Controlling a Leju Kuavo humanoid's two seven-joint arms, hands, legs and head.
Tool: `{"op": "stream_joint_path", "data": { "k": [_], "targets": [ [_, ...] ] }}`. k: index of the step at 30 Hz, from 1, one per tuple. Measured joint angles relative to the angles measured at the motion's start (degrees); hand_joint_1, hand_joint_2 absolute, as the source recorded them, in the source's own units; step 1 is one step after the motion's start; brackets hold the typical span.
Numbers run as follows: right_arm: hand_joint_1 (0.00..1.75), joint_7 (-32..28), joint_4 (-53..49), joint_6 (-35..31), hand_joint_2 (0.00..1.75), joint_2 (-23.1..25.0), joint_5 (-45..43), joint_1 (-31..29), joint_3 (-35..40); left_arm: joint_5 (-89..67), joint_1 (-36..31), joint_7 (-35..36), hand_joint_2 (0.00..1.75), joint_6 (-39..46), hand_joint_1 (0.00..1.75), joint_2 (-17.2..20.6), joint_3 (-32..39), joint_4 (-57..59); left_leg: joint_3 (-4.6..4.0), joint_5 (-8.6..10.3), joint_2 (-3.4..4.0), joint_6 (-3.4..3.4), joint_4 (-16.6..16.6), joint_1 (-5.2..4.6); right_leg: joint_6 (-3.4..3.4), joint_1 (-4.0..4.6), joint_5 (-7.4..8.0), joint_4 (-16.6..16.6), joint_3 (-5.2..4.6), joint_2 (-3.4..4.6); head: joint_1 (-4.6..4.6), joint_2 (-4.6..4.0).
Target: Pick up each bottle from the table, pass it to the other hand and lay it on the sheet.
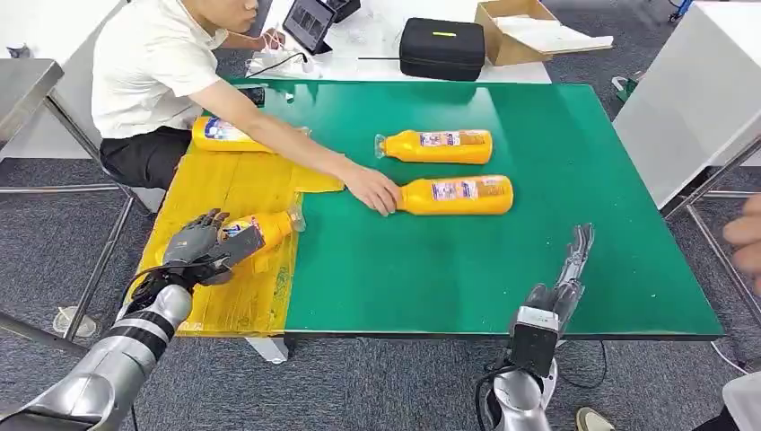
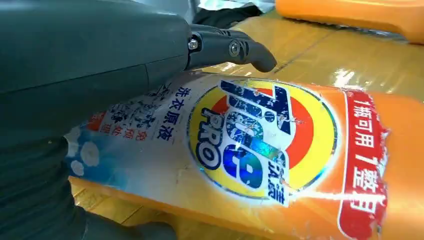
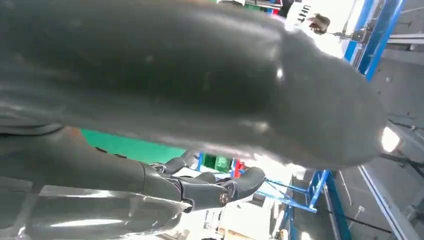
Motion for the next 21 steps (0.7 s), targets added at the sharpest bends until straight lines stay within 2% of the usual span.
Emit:
{"op": "stream_joint_path", "data": {
  "k": [4,9,14,21],
  "targets": [
    [0.00,0.0,0.5,0.0,0.00,-0.3,-0.6,0.0,0.2,0.4,0.7,-2.9,1.75,1.1,0.00,0.7,0.0,-0.2,0.07,0.00,0.00,0.00,0.0,-0.01,0.00,-0.01,0.00,0.0,0.05,0.00,0.02,0.00],
    [0.00,0.0,0.8,0.0,0.00,-0.5,-0.8,0.3,0.5,3.6,4.5,-8.7,1.75,8.0,0.00,0.2,1.0,-4.9,0.06,0.01,0.02,0.00,0.0,-0.01,0.00,0.00,0.01,0.0,-0.01,0.01,0.00,0.00],
    [0.00,0.0,0.8,0.0,0.00,-0.7,-0.2,0.6,0.6,2.2,10.2,-8.0,1.75,11.7,0.00,0.0,0.7,-16.2,-0.13,0.01,0.02,0.00,0.0,-0.01,0.00,-0.01,0.01,0.0,-0.18,0.01,0.02,0.02],
    [0.00,0.0,0.8,-0.1,0.00,-0.9,14.4,1.3,0.6,2.8,17.5,-7.5,1.75,11.1,0.00,0.1,-4.1,-34.1,-0.31,-0.01,0.00,0.01,0.0,-0.01,0.01,-0.01,-0.01,0.0,-0.31,0.00,0.00,0.00]
  ]
}}
